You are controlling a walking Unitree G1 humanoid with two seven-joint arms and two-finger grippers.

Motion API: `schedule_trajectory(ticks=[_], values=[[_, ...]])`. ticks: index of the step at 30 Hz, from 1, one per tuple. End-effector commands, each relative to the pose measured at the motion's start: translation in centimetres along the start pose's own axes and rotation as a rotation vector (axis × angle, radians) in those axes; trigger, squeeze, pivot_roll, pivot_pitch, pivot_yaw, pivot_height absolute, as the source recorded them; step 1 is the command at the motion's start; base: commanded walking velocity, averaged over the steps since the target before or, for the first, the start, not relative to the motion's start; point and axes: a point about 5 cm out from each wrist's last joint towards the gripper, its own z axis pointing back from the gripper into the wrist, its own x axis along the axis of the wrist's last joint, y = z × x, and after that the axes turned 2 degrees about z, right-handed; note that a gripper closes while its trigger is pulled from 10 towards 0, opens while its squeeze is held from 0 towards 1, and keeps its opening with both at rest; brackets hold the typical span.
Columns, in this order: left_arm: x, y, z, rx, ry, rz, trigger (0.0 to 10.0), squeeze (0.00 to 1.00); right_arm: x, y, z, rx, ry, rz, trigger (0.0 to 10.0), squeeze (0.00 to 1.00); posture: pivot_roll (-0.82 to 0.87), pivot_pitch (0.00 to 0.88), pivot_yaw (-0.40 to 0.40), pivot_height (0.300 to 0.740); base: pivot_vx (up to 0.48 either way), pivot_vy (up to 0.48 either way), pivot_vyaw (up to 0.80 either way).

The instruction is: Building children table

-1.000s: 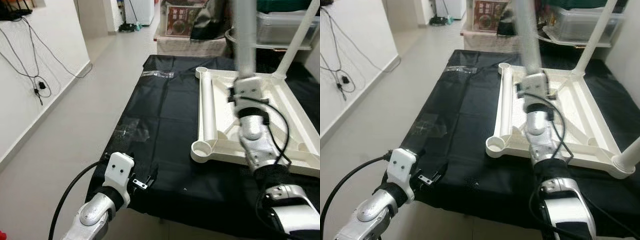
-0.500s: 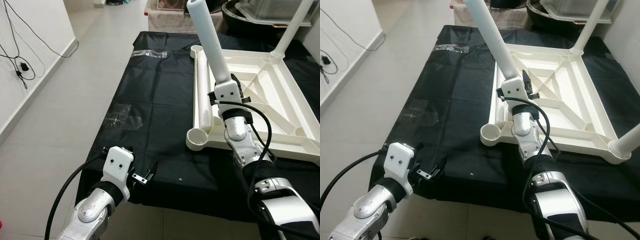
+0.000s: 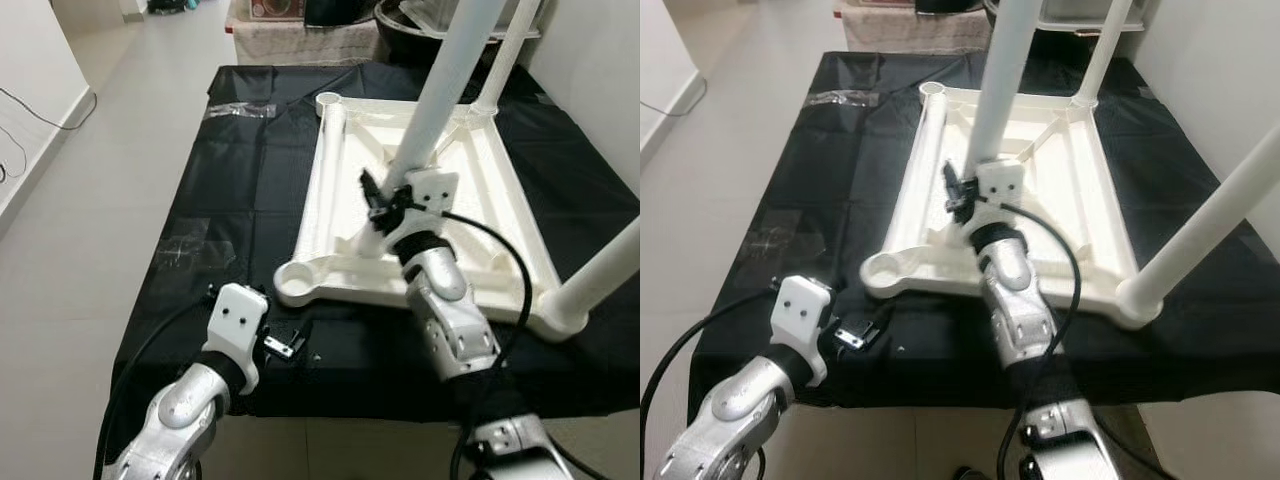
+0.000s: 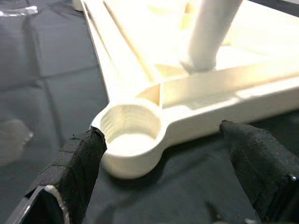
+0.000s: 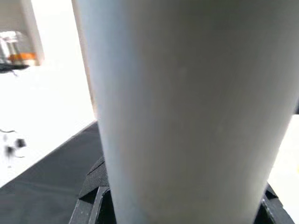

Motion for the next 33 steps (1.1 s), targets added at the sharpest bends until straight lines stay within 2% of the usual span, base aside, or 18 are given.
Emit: schedule_trajectory(ticks=[1,5,7,9,12,13,16,18,19,21,23,24,26,28,29,30,32,33], values=[[-0.6,0.5,0.2,0.019,0.025,-0.016,10.0,0.0,-1.5,1.8,0.6,0.044,0.079,-0.076,10.0,0.0,0.1,0.215,-0.022,0.74,0.0,0.0,0.0],[-0.6,0.7,0.0,0.023,0.027,-0.022,10.0,0.0,-0.8,2.0,0.6,0.052,0.061,-0.079,10.0,0.0,0.09,0.205,-0.024,0.74,0.0,0.0,0.0],[-0.6,0.7,-0.1,0.024,0.024,-0.02,10.0,0.0,-0.4,1.5,0.4,0.032,0.035,-0.064,10.0,0.0,0.1,0.199,-0.026,0.74,0.0,0.0,0.0],[-0.5,0.4,-0.2,0.016,0.018,-0.016,10.0,0.0,0.8,-0.4,-0.4,-0.021,-0.023,0.023,10.0,0.0,0.1,0.188,-0.03,0.74,0.0,0.0,0.0],[-0.6,0.2,-0.2,0.014,0.017,-0.015,10.0,0.0,1.5,-1.4,-0.8,-0.043,-0.037,0.043,10.0,0.0,0.1,0.184,-0.031,0.74,0.0,0.0,0.0],[-0.8,-0.2,-0.1,0.006,0.02,-0.005,10.0,0.0,3.1,-3.5,-1.9,-0.048,-0.071,0.05,10.0,0.0,0.1,0.17,-0.034,0.74,0.0,0.0,0.0],[-1.0,-0.4,0.0,0.003,0.022,-0.002,10.0,0.0,3.7,-4.2,-2.2,-0.044,-0.08,0.047,10.0,0.0,0.1,0.17,-0.034,0.74,0.0,0.0,0.0],[-1.3,-0.7,0.4,0.003,0.028,0.013,10.0,0.0,5.5,-4.9,-2.7,0.06,-0.119,0.007,10.0,0.0,0.1,0.157,-0.037,0.74,0.0,0.0,0.0],[-1.4,-0.7,0.5,0.003,0.029,0.016,10.0,0.0,5.9,-5.0,-2.8,0.089,-0.128,-0.004,10.0,0.0,0.1,0.157,-0.037,0.74,0.0,0.0,0.0],[-1.6,-0.8,0.7,0.005,0.034,0.012,10.0,0.0,6.6,-4.7,-2.9,0.173,-0.142,-0.117,10.0,0.0,0.1,0.144,-0.038,0.74,0.0,0.0,0.0],[-1.7,-0.8,1.0,0.004,0.032,0.008,10.0,0.0,6.2,-3.8,-2.9,0.323,-0.109,-0.206,10.0,0.0,0.1,0.138,-0.038,0.74,0.0,0.0,0.0],[-1.7,-0.8,1.0,0.004,0.032,0.008,10.0,0.0,6.2,-3.8,-2.9,0.323,-0.109,-0.206,10.0,0.0,0.1,0.138,-0.038,0.74,0.0,0.0,0.0],[-1.8,-0.8,1.2,0.006,0.033,0.008,10.0,0.0,5.6,-3.3,-2.8,0.402,-0.076,-0.225,10.0,0.0,0.1,0.133,-0.038,0.74,0.0,0.0,0.0],[-2.0,-1.0,1.7,0.011,0.04,0.012,10.0,0.0,3.8,-1.8,-3.3,0.568,0.008,-0.228,10.0,0.0,0.12,0.123,-0.047,0.74,0.0,0.0,0.0],[-2.0,-1.0,1.7,0.011,0.04,0.012,10.0,0.0,3.8,-1.8,-3.3,0.568,0.008,-0.228,10.0,0.0,0.12,0.123,-0.047,0.74,0.0,0.0,0.0],[-1.9,-1.2,1.8,0.017,0.037,0.017,10.0,0.0,3.4,-1.1,-3.8,0.621,0.025,-0.228,10.0,0.0,0.13,0.123,-0.055,0.74,0.0,0.0,0.0],[-1.8,-1.2,1.9,0.024,0.031,0.019,10.0,0.0,3.4,-0.9,-4.2,0.627,0.018,-0.246,10.0,0.0,0.13,0.123,-0.055,0.74,0.0,0.0,0.0],[-1.6,-1.2,1.9,0.035,0.022,0.02,10.0,0.0,3.5,-0.8,-4.9,0.57,0.007,-0.25,10.0,0.0,0.14,0.127,-0.062,0.74,0.0,0.0,0.0]])
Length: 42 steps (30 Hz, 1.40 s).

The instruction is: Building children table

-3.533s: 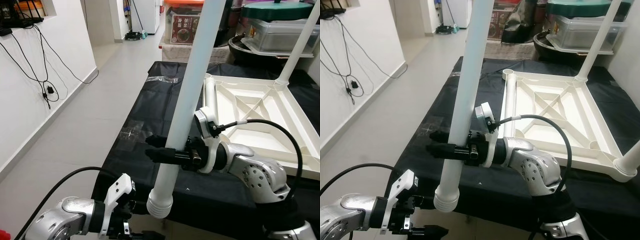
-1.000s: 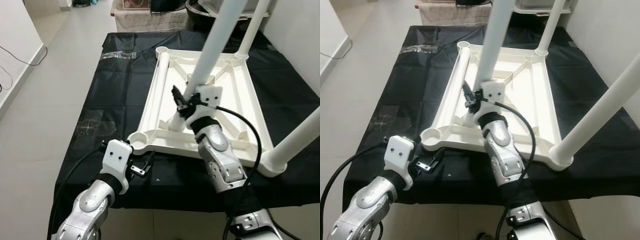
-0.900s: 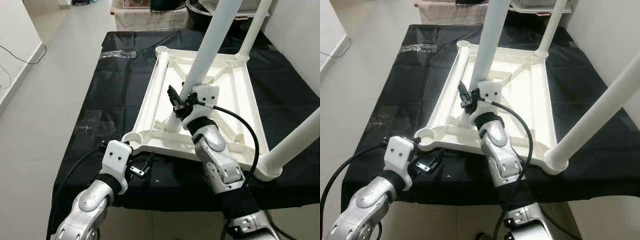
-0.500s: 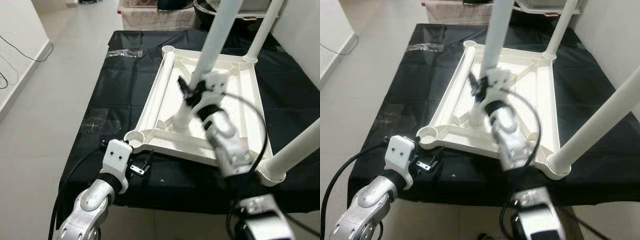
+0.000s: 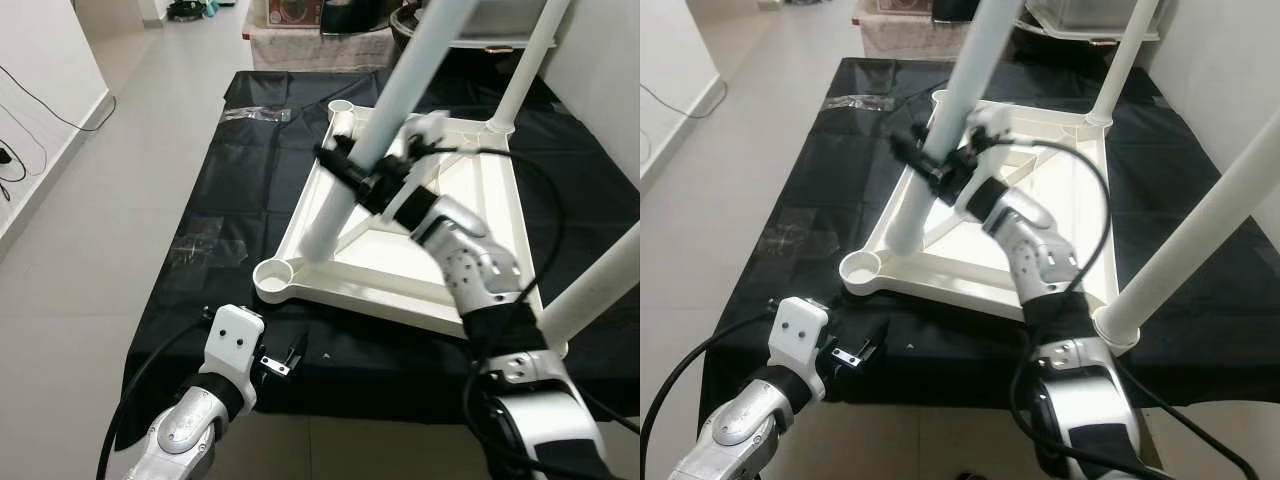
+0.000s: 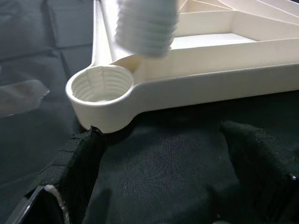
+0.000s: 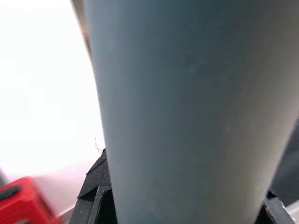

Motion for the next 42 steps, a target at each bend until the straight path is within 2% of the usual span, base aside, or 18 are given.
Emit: schedule_trajectory(ticks=[1,2,4,5,6,7,9,12,19,30,36,40,42], values=[[0.2,-0.2,0.2,0.017,-0.009,-0.009,10.0,0.0,1.0,-0.3,-0.9,-0.047,-0.049,0.03,10.0,0.0,0.14,0.127,-0.062,0.74,0.0,0.0,0.0],[0.2,-0.2,0.2,0.017,-0.009,-0.009,10.0,0.0,1.0,-0.3,-0.9,-0.047,-0.049,0.03,10.0,0.0,0.14,0.127,-0.062,0.74,0.0,0.0,0.0],[0.4,-0.3,0.4,0.026,-0.018,-0.004,10.0,0.0,1.6,-0.8,-1.3,-0.15,-0.109,0.024,10.0,0.0,0.15,0.134,-0.073,0.74,0.0,0.0,0.0],[0.4,-0.3,0.5,0.035,-0.022,-0.001,10.0,0.0,1.9,-1.1,-1.3,-0.206,-0.133,0.049,10.0,0.0,0.14,0.135,-0.075,0.74,0.0,0.0,0.0],[0.4,-0.3,0.5,0.035,-0.022,-0.001,10.0,0.0,1.9,-1.1,-1.3,-0.206,-0.133,0.049,10.0,0.0,0.14,0.135,-0.075,0.74,0.0,0.0,0.0],[0.4,-0.2,0.5,0.041,-0.022,-0.002,10.0,0.0,2.2,-1.4,-1.1,-0.265,-0.159,0.065,10.0,0.0,0.13,0.141,-0.076,0.74,0.0,0.0,0.8],[0.4,-0.2,0.5,0.041,-0.022,-0.002,10.0,0.0,2.2,-1.4,-1.1,-0.265,-0.159,0.065,10.0,0.0,0.13,0.141,-0.076,0.74,0.0,0.0,0.8],[0.2,-0.3,0.3,0.043,-0.022,0.001,10.0,0.0,2.7,-2.4,-0.3,-0.393,-0.2,0.106,10.0,0.0,0.12,0.147,-0.074,0.74,0.0,0.0,0.8],[0.0,-0.4,0.2,0.038,-0.022,0.004,10.0,0.0,2.9,-3.3,0.2,-0.438,-0.21,0.138,10.0,0.0,0.12,0.151,-0.071,0.74,0.0,0.0,0.8],[-0.1,-0.5,0.4,0.036,-0.012,-0.001,10.0,0.0,2.6,-3.9,0.5,-0.507,-0.203,0.161,10.0,0.0,0.12,0.157,-0.068,0.74,0.0,0.0,0.73],[-0.1,-0.6,0.4,0.033,-0.012,0.001,10.0,0.0,2.3,-4.1,0.6,-0.528,-0.194,0.147,10.0,0.0,0.12,0.172,-0.066,0.74,0.0,0.0,0.0],[0.1,-0.8,0.4,0.025,-0.014,0.0,10.0,0.0,2.5,-4.5,1.0,-0.517,-0.202,0.128,10.0,0.0,0.12,0.182,-0.066,0.74,0.0,0.0,-0.8],[0.1,-0.8,0.5,0.024,-0.013,0.002,10.0,0.0,3.0,-4.8,1.3,-0.512,-0.203,0.15,10.0,0.0,0.12,0.195,-0.066,0.74,0.0,0.0,-0.8]])
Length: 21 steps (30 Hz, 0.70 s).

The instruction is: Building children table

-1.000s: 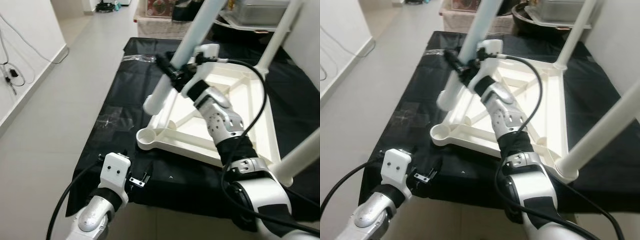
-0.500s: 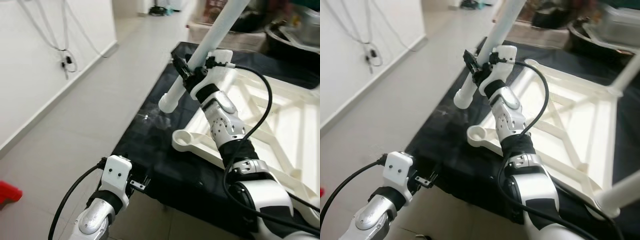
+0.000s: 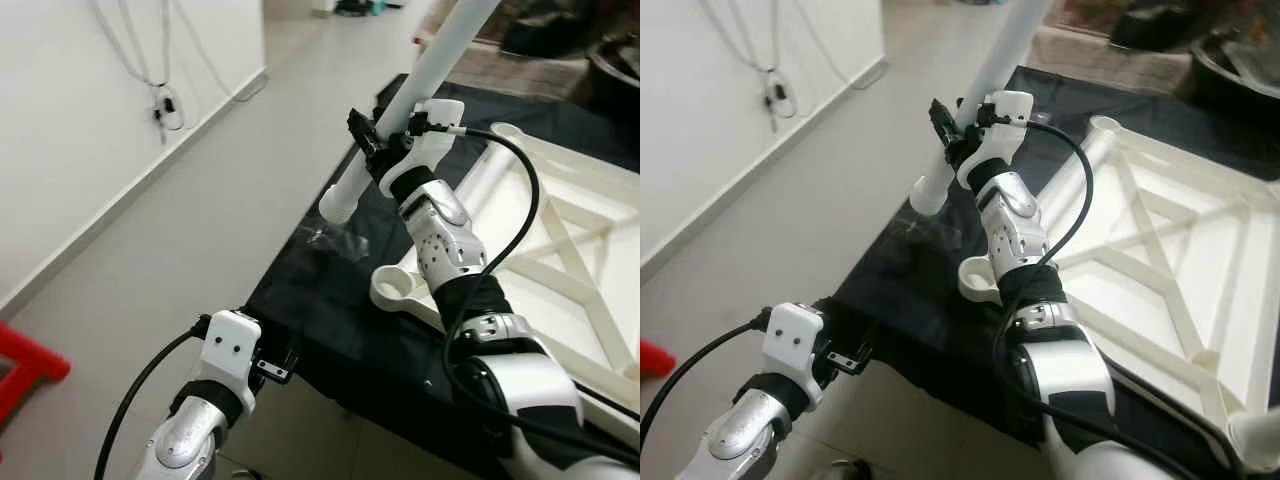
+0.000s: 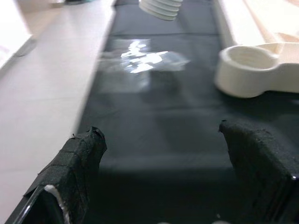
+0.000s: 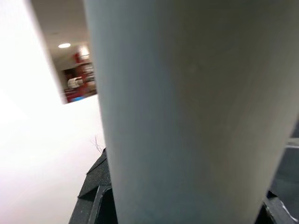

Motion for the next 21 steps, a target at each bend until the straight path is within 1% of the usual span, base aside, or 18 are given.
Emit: schedule_trajectory(ticks=[1,2,5,6,7,8,9,10,12,13,15,17,18,20,21], values=[[-0.1,-0.4,0.3,-0.013,0.015,0.004,10.0,0.0,1.1,-0.8,-0.1,0.001,-0.036,0.01,10.0,0.0,0.12,0.204,-0.062,0.74,0.0,0.0,-0.48],[-0.1,-0.4,0.3,-0.013,0.015,0.004,10.0,0.0,1.1,-0.8,-0.1,0.001,-0.036,0.01,10.0,0.0,0.12,0.204,-0.062,0.74,0.0,0.0,-0.48],[-0.1,-0.6,0.5,-0.015,0.018,0.006,10.0,0.0,1.6,-1.2,-0.1,0.021,-0.041,0.017,10.0,0.0,0.12,0.213,-0.061,0.74,0.0,0.0,0.0],[0.0,-0.7,0.5,-0.02,0.019,0.007,10.0,0.0,1.9,-1.3,-0.1,0.058,-0.037,-0.017,10.0,0.0,0.12,0.221,-0.06,0.74,0.0,0.0,0.0],[0.0,-0.7,0.5,-0.02,0.019,0.007,10.0,0.0,1.9,-1.3,-0.1,0.058,-0.037,-0.017,10.0,0.0,0.12,0.221,-0.06,0.74,0.0,0.0,0.0],[0.0,-0.8,0.6,-0.024,0.02,0.009,10.0,0.0,2.2,-1.3,-0.1,0.155,-0.008,-0.062,10.0,0.0,0.12,0.228,-0.059,0.74,0.0,0.0,0.0],[0.0,-0.9,0.6,-0.026,0.022,0.011,10.0,0.0,2.3,-1.3,0.0,0.225,0.009,-0.096,10.0,0.0,0.12,0.23,-0.058,0.74,0.0,0.0,0.0],[0.0,-0.9,0.6,-0.026,0.022,0.011,10.0,0.0,2.3,-1.3,0.0,0.225,0.009,-0.096,10.0,0.0,0.12,0.23,-0.058,0.74,0.0,0.0,0.0],[0.2,-1.0,0.7,-0.03,0.022,0.016,10.0,0.0,2.6,-1.4,0.6,0.389,0.046,-0.116,10.0,0.0,0.12,0.247,-0.057,0.74,0.0,0.0,0.0],[0.3,-1.1,0.8,-0.034,0.021,0.021,10.0,0.0,2.7,-1.6,0.9,0.443,0.062,-0.128,10.0,0.0,0.12,0.249,-0.059,0.74,0.0,0.0,0.0],[0.3,-1.1,0.8,-0.034,0.021,0.021,10.0,0.0,2.7,-1.6,0.9,0.443,0.062,-0.128,10.0,0.0,0.12,0.249,-0.059,0.74,0.0,0.0,0.0],[0.7,-1.4,1.1,-0.041,0.018,0.028,10.0,0.0,2.7,-2.4,1.6,0.542,0.121,-0.127,10.0,0.0,0.14,0.261,-0.057,0.74,0.0,0.0,0.0],[0.9,-1.5,1.3,-0.045,0.016,0.033,10.0,0.0,2.7,-2.8,1.9,0.583,0.159,-0.1,10.0,0.0,0.15,0.267,-0.059,0.74,0.0,0.0,0.0],[0.9,-1.5,1.3,-0.045,0.016,0.033,10.0,0.0,2.7,-2.8,1.9,0.583,0.159,-0.1,10.0,0.0,0.15,0.267,-0.059,0.74,0.0,0.0,0.0],[1.1,-1.6,1.5,-0.047,0.016,0.035,10.0,0.0,2.7,-3.0,2.1,0.61,0.184,-0.079,10.0,0.0,0.15,0.269,-0.059,0.74,0.0,0.0,0.0]])
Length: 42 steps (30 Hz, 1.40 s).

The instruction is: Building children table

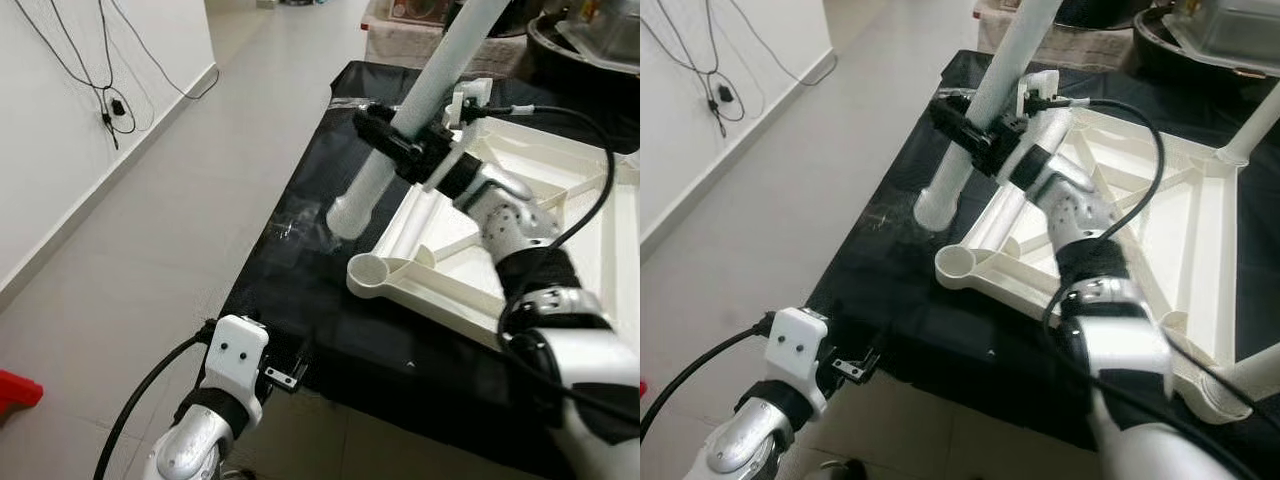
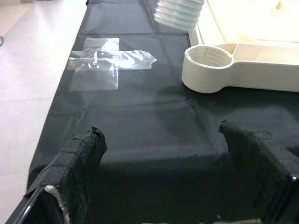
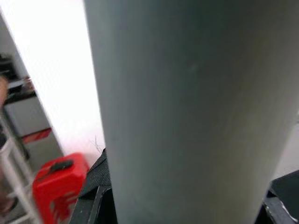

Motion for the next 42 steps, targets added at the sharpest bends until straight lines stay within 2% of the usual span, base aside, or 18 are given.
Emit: schedule_trajectory(ticks=[1,5,7,13,24,27,29,36,42], values=[[0.1,-0.4,0.4,-0.016,0.012,0.021,10.0,0.0,0.1,0.2,0.2,0.077,0.053,0.025,10.0,0.0,0.15,0.278,-0.056,0.74,0.0,0.0,0.0],[0.1,-0.6,0.5,-0.018,0.014,0.025,10.0,0.0,-0.1,0.3,0.5,0.121,0.078,0.018,10.0,0.0,0.15,0.282,-0.054,0.74,0.0,0.0,0.0],[0.2,-0.8,0.7,-0.021,0.021,0.028,10.0,0.0,0.0,0.4,1.2,0.187,0.103,0.006,10.0,0.0,0.16,0.286,-0.053,0.74,0.0,0.0,0.0],[0.2,-0.8,1.0,-0.022,0.034,0.027,10.0,0.0,0.3,0.5,2.1,0.265,0.104,-0.023,10.0,0.0,0.15,0.284,-0.052,0.74,0.0,0.0,0.0],[0.2,-1.0,1.2,-0.035,0.047,0.017,10.0,0.0,-1.2,1.2,2.4,0.372,0.166,-0.041,10.0,0.0,0.15,0.281,-0.05,0.74,0.0,0.0,0.0],[0.2,-1.0,1.2,-0.035,0.047,0.017,10.0,0.0,-1.2,1.2,2.4,0.372,0.166,-0.041,10.0,0.0,0.15,0.281,-0.05,0.74,0.0,0.0,0.0],[0.1,-1.0,1.2,-0.033,0.049,0.018,10.0,0.0,-1.6,1.5,1.9,0.383,0.194,-0.004,10.0,0.0,0.15,0.284,-0.051,0.74,0.0,0.0,0.0],[0.1,-1.0,1.1,-0.031,0.052,0.02,10.0,0.0,-1.6,1.4,1.0,0.347,0.215,0.038,10.0,0.0,0.15,0.287,-0.058,0.74,0.0,0.0,0.0],[0.1,-0.9,1.1,-0.022,0.052,0.025,10.0,0.0,-2.0,1.2,1.0,0.337,0.252,0.041,10.0,0.0,0.15,0.287,-0.06,0.74,0.0,0.0,0.0]])
